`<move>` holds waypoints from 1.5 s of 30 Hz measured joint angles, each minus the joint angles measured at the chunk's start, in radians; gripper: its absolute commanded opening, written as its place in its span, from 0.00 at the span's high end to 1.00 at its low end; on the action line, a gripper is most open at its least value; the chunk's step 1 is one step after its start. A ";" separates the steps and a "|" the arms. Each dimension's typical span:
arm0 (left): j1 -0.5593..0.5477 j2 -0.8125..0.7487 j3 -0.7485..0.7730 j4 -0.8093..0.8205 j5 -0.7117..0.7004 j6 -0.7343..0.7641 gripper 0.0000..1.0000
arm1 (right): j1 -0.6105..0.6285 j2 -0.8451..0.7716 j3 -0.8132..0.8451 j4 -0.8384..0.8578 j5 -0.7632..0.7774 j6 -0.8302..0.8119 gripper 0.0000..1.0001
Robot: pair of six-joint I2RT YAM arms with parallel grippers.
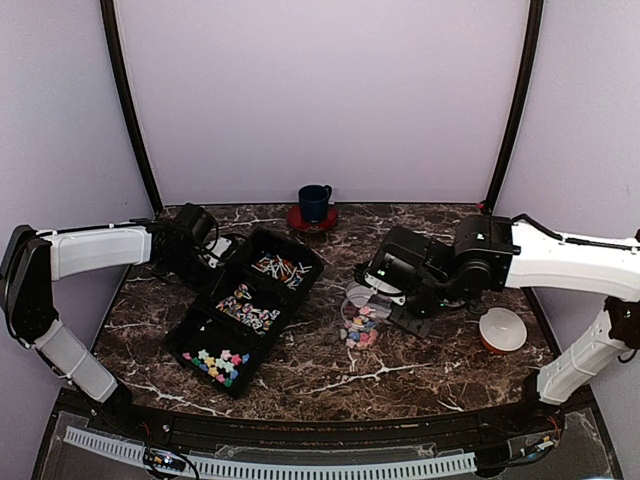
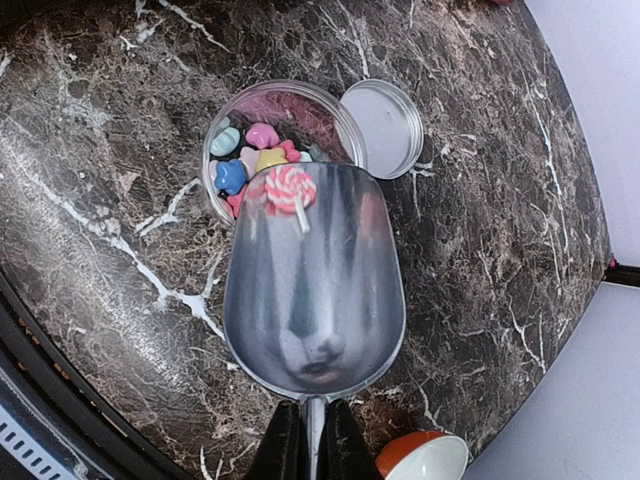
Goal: Pack the candies
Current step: Place the fake candies in the packing bottle, then scoop the fake candies from the storage box.
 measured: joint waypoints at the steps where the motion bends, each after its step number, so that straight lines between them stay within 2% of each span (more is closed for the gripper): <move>1: 0.000 0.000 0.000 0.000 0.000 0.000 1.00 | 0.000 0.006 0.007 -0.006 0.000 0.002 1.00; 12: 0.000 0.000 -0.002 0.000 0.016 -0.004 1.00 | 0.000 0.053 0.079 -0.069 -0.010 0.021 1.00; 17: 0.002 0.002 -0.002 0.006 0.079 -0.029 1.00 | 0.000 0.054 0.119 -0.101 0.029 0.043 1.00; 23: 0.007 0.024 -0.033 0.091 0.277 -0.131 1.00 | 0.000 0.008 0.158 -0.075 0.089 0.061 1.00; 26: 0.007 0.041 -0.089 0.180 0.410 -0.218 1.00 | 0.000 -0.050 0.163 -0.033 0.072 0.048 1.00; 27: 0.006 0.055 -0.147 0.270 0.534 -0.311 1.00 | 0.002 -0.081 0.193 0.002 0.057 0.031 1.00; 31: 0.006 0.056 -0.188 0.373 0.639 -0.395 1.00 | 0.031 -0.059 0.237 0.022 0.047 -0.010 1.00; 37: -0.003 0.056 -0.158 0.320 0.609 -0.365 1.00 | 0.095 0.035 0.323 0.028 0.000 -0.088 1.00; 45: -0.037 0.056 -0.063 0.119 0.370 -0.242 1.00 | 0.126 0.195 0.433 -0.035 -0.049 -0.177 1.00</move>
